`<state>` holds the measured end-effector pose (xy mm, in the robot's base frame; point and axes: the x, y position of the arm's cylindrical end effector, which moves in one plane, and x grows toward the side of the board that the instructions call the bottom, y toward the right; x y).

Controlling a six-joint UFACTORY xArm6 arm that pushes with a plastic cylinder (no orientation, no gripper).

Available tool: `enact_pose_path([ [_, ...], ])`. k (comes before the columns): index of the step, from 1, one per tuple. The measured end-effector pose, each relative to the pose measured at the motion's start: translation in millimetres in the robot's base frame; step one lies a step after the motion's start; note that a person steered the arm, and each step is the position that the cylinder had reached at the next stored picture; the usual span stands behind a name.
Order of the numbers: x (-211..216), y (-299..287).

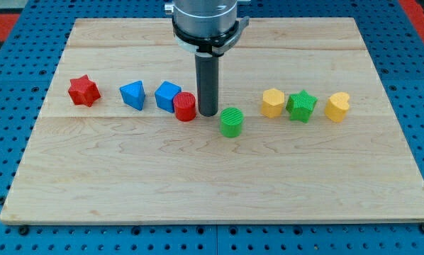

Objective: Keep the red circle at the bottom of the red star

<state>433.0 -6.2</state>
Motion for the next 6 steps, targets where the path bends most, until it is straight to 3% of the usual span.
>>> enact_pose_path([
  [1, -6, -7],
  [3, 7, -121],
  [4, 8, -149],
  [6, 37, -158],
])
